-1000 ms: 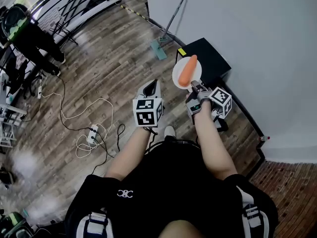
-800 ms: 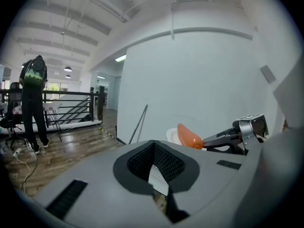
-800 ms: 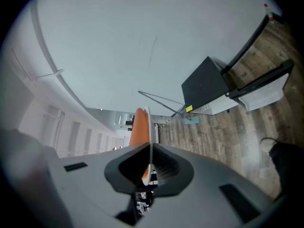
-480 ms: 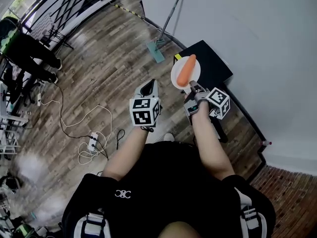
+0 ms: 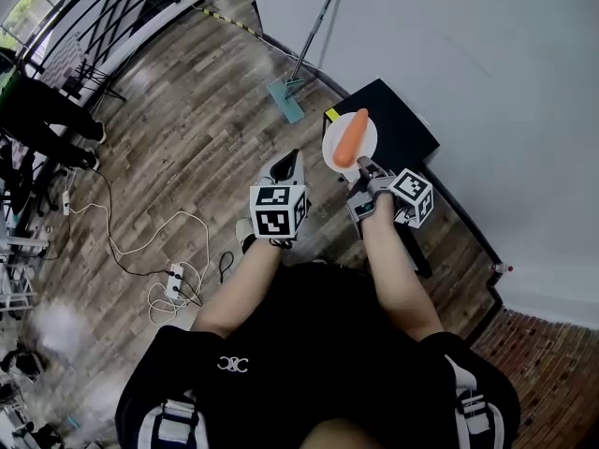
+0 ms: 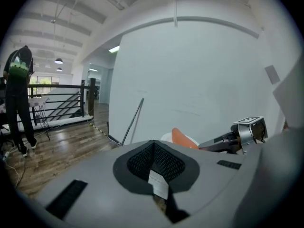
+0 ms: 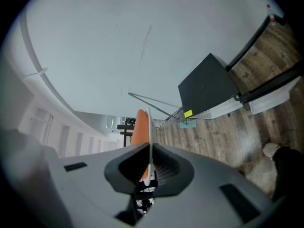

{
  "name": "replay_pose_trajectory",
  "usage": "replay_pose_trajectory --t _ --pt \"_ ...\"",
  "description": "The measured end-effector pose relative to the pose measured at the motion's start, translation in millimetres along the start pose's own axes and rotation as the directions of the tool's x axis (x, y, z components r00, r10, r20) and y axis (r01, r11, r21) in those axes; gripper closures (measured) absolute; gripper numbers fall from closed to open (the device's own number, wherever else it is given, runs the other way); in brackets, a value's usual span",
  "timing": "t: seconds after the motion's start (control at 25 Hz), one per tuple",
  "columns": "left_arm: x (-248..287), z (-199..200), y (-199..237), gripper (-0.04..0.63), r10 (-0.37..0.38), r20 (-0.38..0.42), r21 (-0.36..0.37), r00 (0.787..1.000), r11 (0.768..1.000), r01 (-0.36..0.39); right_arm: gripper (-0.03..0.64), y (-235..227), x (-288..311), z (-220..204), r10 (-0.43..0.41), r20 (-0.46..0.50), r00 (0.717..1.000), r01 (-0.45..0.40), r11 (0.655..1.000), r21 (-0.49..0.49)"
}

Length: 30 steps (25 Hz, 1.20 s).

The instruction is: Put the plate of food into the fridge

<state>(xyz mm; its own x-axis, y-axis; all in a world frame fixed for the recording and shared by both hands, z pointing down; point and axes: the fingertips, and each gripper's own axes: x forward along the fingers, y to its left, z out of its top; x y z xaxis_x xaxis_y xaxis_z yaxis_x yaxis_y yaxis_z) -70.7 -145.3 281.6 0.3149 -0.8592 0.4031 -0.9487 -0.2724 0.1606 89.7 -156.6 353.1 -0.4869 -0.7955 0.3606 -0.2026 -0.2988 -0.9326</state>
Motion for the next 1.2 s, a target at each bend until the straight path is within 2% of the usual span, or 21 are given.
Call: replay_pose_trajectory --t 0.2,0.4,0.56,0.76,1.0,1.2 --pt "46 9 21 0.598 -0.087 -0.016 0.020 0.996 0.996 0.087 0.586 1 34 9 -0.010 0.072 0.997 0.009 1.000 0.015" --pt "93 31 55 0.597 -0.211 -0.053 0.070 0.976 0.974 0.214 0.588 12 70 10 -0.035 0.201 0.979 0.024 0.998 0.056" --pt "122 42 82 0.598 -0.306 -0.108 0.092 0.946 0.944 0.316 0.588 19 94 -1 -0.053 0.301 0.952 0.020 0.993 0.113" --pt "150 44 96 0.598 -0.418 -0.168 0.130 0.893 0.888 0.440 0.588 13 107 -20 -0.079 0.400 0.913 0.014 0.986 0.164" --pt "173 16 92 0.598 -0.483 -0.224 0.159 0.847 0.839 0.520 0.589 -30 102 -42 -0.107 0.469 0.877 0.012 0.980 0.200" --pt "186 -40 84 0.598 -0.508 -0.237 0.180 0.828 0.815 0.551 0.589 -98 103 -55 -0.123 0.454 0.882 0.034 0.980 0.198"
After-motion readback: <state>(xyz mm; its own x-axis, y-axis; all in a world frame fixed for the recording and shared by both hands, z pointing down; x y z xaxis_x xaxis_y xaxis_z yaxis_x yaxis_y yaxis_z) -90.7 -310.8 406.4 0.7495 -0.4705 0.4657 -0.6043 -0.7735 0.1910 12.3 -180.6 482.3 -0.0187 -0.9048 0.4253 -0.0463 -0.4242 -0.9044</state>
